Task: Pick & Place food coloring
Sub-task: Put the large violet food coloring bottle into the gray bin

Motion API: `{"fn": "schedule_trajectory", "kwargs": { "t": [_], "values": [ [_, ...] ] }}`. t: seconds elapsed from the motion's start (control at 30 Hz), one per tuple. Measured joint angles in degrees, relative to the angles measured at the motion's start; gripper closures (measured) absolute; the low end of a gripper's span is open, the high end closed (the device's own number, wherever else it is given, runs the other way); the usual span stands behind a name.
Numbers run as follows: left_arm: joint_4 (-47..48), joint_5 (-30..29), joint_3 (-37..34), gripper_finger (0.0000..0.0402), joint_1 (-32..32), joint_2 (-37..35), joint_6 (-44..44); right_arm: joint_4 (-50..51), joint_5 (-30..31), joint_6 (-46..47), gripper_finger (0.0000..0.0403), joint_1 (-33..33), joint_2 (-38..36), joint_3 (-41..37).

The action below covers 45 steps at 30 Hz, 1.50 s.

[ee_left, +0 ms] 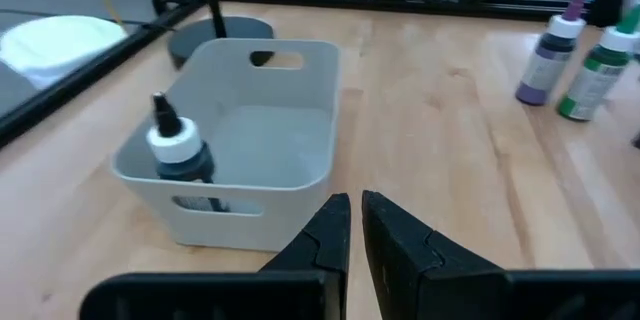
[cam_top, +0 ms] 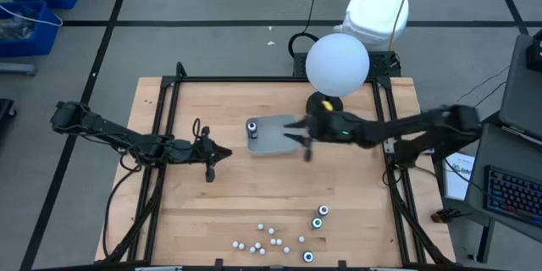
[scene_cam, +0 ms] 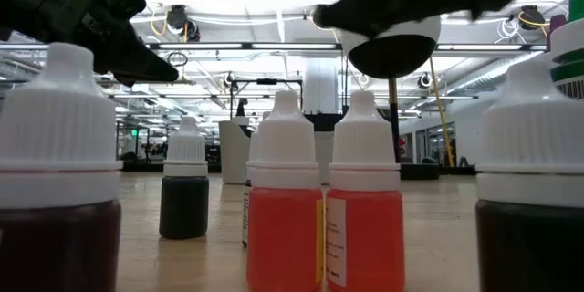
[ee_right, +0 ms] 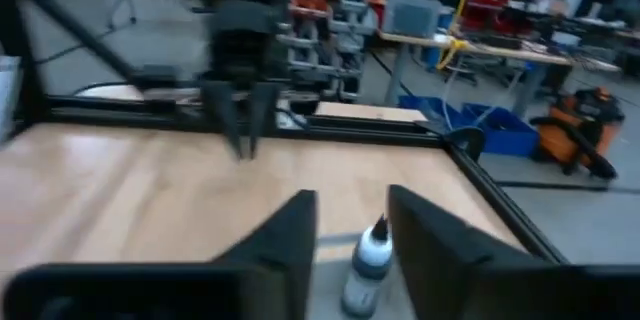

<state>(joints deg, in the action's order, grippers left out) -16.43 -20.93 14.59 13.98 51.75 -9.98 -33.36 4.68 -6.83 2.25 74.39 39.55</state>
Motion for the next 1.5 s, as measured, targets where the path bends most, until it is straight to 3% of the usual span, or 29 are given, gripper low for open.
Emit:
{"fn": "schedule_trajectory", "kwargs": {
  "t": [0.13,0.27,0.43,0.53,0.67,0.87,1.07,1.3,1.5],
  "values": [
    [-0.36,3.09,0.0,0.0362,0.02,0.0,0.5,-1.47,3.04,0.1,0.0392,-2.16,-12.76,-10.78],
    [-0.24,2.57,0.0,0.0362,0.02,-0.02,1.96,-5.34,3.21,3.16,0.0386,-4.0,-22.58,-19.76],
    [-2.73,1.24,0.0,0.0362,0.01,-0.02,7.26,-6.3,10.45,3.55,0.0399,-6.09,-29.88,-27.75],
    [-3.2,-2.38,0.0,0.0362,-0.09,-0.02,12.62,-6.99,10.41,2.86,0.0398,-6.28,-31.87,-29.86],
    [-2.14,-6.15,0.0,0.0362,-0.13,0.0,12.18,-7.02,7.47,1.57,0.0399,-6.28,-33.68,-31.05],
    [-3.75,-6.18,0.0,0.0362,-0.11,-0.02,9.38,-7.1,2.68,1.85,0.0402,-6.08,-34.68,-31.15],
    [-7.79,-6.21,0.0,0.0362,0.48,-0.19,12.24,-7.08,2.69,2.94,0.0402,-6.1,-34.97,-31.15],
    [-10.04,-6.93,0.0,0.0362,4.35,-3.38,18.89,-7.48,2.75,3.71,0.0402,-6.1,-35.05,-31.72],
    [-8.3,-15.17,0.0,0.0362,11.22,-10.53,24.03,-12.84,4.12,3.79,0.0402,-6.14,-37.29,-35.64]
  ]
}}
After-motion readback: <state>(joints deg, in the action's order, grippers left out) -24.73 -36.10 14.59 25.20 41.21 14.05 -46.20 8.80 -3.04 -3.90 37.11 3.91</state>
